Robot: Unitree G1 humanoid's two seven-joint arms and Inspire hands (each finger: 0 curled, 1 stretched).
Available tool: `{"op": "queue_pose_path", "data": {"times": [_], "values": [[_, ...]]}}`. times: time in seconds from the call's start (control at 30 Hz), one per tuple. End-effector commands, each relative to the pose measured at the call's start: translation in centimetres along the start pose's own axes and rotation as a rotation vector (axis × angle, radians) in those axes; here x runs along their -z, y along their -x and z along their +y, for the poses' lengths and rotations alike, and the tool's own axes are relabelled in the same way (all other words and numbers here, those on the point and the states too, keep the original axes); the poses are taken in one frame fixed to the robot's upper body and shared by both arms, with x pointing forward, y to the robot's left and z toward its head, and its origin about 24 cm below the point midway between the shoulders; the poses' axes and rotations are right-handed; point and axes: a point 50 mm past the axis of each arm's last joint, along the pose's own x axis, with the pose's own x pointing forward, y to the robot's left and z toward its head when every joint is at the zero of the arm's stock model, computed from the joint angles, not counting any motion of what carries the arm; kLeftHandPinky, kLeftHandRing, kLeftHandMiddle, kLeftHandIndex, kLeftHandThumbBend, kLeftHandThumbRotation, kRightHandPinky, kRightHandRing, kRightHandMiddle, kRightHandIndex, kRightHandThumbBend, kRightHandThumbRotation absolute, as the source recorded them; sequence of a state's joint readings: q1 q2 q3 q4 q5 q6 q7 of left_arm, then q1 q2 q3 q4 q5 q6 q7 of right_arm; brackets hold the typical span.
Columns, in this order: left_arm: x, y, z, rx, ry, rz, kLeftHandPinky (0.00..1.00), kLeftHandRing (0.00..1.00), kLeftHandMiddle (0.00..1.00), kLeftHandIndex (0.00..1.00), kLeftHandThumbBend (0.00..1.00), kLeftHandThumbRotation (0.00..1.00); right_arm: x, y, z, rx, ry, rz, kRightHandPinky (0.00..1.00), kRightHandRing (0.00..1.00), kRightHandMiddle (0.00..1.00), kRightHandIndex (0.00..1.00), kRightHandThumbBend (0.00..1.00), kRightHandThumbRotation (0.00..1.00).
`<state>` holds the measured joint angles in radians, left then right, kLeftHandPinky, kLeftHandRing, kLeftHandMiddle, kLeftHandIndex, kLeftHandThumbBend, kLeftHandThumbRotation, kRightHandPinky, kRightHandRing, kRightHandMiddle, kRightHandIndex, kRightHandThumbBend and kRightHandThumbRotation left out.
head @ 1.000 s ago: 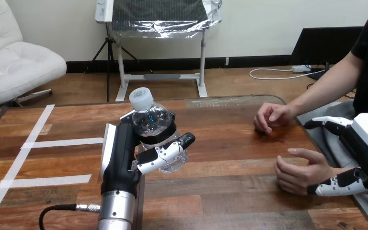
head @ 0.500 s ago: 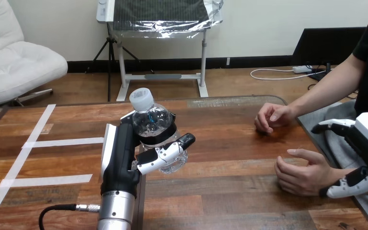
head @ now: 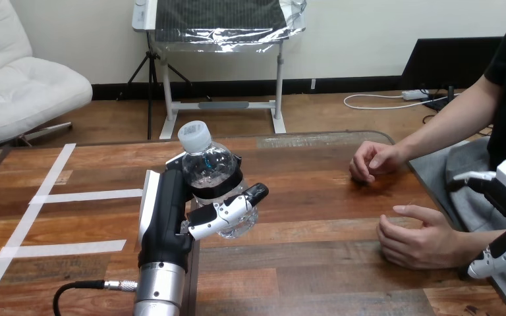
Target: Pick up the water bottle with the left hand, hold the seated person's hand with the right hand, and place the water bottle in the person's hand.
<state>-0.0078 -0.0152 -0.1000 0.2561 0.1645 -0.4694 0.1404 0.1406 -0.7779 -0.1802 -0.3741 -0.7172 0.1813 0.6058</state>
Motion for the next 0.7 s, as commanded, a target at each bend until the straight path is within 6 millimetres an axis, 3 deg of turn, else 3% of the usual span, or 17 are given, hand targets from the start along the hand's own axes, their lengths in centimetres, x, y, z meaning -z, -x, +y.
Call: {"op": "queue_pose_path", "data": {"times": [0.0,0.67], "values": [[-2.5,-1.7,0.2,-0.010,0.010,-0.136,0.45,0.43,0.45,0.49,0.66,0.00,-0.4,-0.8,-2.0,0.029,0.070,-0.005,0.86,0.92,0.90,0.86,0.85,0.04],[-2.5,-1.7,0.4,-0.012,0.010,-0.142,0.43,0.42,0.45,0.48,0.66,0.00,0.0,-3.2,-1.5,-0.109,0.174,0.057,0.86,0.92,0.91,0.88,0.79,0.07]]}}
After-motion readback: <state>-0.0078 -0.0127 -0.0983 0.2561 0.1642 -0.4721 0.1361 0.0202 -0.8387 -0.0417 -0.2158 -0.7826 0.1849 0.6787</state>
